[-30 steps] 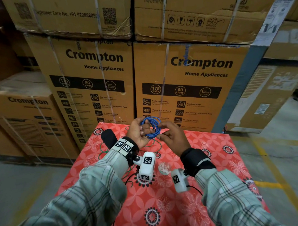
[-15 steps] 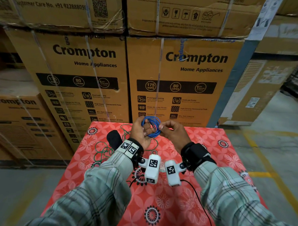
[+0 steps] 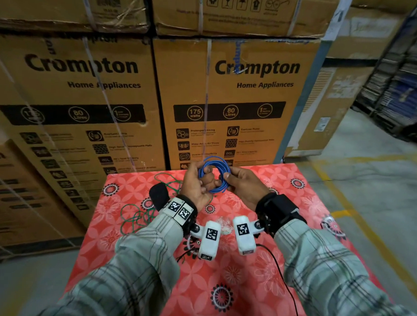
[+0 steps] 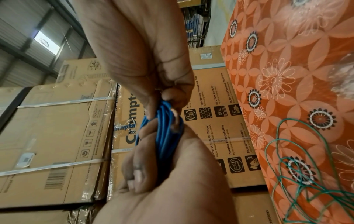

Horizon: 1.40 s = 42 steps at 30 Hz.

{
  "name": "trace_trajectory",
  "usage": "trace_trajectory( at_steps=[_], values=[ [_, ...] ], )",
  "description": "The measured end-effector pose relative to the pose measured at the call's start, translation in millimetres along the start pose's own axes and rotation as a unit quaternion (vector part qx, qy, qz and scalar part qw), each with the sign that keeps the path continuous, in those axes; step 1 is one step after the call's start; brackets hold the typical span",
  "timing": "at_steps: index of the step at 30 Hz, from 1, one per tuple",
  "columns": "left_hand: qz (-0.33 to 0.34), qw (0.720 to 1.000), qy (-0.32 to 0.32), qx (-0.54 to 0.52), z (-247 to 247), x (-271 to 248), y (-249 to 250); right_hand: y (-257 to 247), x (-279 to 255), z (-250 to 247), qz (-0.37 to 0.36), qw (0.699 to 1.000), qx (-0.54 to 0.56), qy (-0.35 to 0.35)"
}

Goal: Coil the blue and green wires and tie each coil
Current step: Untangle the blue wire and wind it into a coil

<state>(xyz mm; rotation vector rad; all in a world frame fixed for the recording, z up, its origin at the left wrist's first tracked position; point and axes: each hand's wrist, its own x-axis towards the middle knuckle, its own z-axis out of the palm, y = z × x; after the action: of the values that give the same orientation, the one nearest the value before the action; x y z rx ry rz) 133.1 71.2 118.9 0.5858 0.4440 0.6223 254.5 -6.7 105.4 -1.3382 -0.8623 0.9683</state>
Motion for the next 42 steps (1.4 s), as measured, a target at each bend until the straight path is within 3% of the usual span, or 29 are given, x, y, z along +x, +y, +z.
trace_trajectory(
  at_steps=[13, 20, 25, 30, 32, 39, 42],
  values=[
    [0.052, 0.983, 0.032, 0.175, -21, 12, 14, -7, 10, 17, -0.050, 0.975, -0.207, 0.068],
    [-0.007, 0.957, -0.030, 0.288, -18, 12, 30, 2, 17, 12, -0.062, 0.958, -0.269, 0.073],
    [0.025, 0.921, -0.072, 0.383, -20, 19, 16, 1, 12, 0, -0.076, 0.949, -0.296, 0.078],
    [0.005, 0.928, -0.068, 0.366, -9, 29, 1, 6, 8, -21, -0.081, 0.953, -0.284, 0.076],
    [0.009, 0.933, -0.056, 0.356, -3, 30, -8, 7, 6, -29, -0.086, 0.950, -0.291, 0.074],
    [0.056, 0.873, 0.035, 0.483, 12, 50, -70, 33, -10, -73, -0.055, 0.951, -0.294, 0.075],
    [0.036, 0.882, 0.073, 0.465, 19, 54, -100, 51, -25, -94, -0.041, 0.959, -0.272, 0.071]
  ],
)
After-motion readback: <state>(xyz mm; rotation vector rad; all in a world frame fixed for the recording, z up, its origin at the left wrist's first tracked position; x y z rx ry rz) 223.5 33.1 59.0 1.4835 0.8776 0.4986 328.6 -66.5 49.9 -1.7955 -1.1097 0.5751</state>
